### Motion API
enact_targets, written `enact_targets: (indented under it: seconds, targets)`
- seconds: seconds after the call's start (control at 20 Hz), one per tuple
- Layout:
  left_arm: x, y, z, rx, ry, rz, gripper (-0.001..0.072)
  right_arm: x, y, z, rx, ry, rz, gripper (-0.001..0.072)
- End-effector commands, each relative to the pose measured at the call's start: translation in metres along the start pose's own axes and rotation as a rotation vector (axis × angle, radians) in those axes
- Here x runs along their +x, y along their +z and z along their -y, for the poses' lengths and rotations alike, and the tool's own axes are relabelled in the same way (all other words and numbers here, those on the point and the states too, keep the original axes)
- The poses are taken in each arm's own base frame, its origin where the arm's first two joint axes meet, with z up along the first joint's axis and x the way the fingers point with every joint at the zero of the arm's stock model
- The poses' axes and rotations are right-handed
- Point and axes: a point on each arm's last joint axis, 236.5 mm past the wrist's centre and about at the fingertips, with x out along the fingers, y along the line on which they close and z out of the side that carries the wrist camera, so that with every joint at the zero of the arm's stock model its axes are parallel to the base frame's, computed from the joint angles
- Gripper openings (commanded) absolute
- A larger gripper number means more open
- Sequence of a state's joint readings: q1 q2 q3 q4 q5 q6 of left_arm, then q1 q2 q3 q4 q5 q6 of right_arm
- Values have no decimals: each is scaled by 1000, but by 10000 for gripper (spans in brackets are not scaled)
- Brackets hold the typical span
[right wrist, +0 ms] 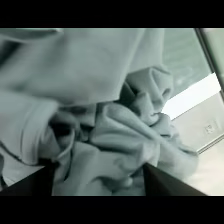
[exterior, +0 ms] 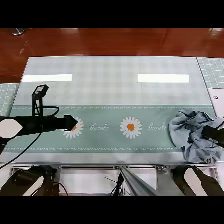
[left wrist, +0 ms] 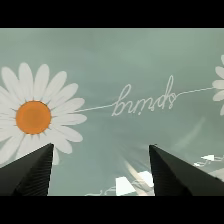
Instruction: Fold the shirts.
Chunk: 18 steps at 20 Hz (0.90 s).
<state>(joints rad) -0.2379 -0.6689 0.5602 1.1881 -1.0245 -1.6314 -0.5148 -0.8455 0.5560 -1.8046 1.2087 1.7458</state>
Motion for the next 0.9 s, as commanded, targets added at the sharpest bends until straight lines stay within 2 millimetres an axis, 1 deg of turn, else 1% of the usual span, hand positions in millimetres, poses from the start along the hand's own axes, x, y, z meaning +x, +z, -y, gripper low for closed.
enact_targets:
  seconds: [0.0, 0.05, 0.1, 0.15, 0.2, 0.25, 0.3, 0.35, 0.4, 0.45, 0.5, 0.55, 0.65, 0.7, 0.85]
  targets:
    - [13, -8, 2, -47, -27, -32, 704, 27, -20, -14, -28, 56, -130, 611]
    - [15, -10, 1, -51, -24, -44, 704, 31, -24, -26, -38, 102, -160, 523]
    - [18, -11, 1, -60, -27, -55, 704, 30, -22, -36, -39, 144, -160, 163]
    - [19, -12, 1, -64, -28, -62, 704, 22, -11, -47, -33, 196, -129, 25]
    - [19, -11, 1, -48, -28, -61, 704, 5, 6, -58, -45, 259, -73, 25]
    - [18, -10, 1, -18, -29, -56, 704, -22, 30, -67, -44, 317, 10, 25]
    - [16, -6, 3, 0, -32, -47, 704, -56, 57, -73, -32, 371, 109, 25]
    - [14, -1, 5, 5, -35, -36, 703, -98, 84, -80, -25, 434, 227, 25]
    - [10, 5, 8, 11, -39, -20, 704, -152, 109, -88, -28, 517, 371, 25]
    - [7, 11, 10, 22, -43, 0, 704, -214, 128, -97, -41, 618, 533, 25]
    - [2, 21, 14, 62, -47, 31, 703, -272, 135, -105, -70, 704, 682, 25]
    - [-2, 28, 16, 87, -50, 54, 703, -324, 134, -106, -98, 750, 820, 24]
    - [-8, 40, 21, 102, -55, 93, 703, -399, 116, -106, -163, 785, 1003, 24]
    - [-9, 44, 22, 102, -56, 106, 703, -430, 105, -107, -198, 805, 1069, 24]
    - [-9, 44, 22, 103, -56, 109, 703, -507, 77, -110, -284, 875, 1227, 24]
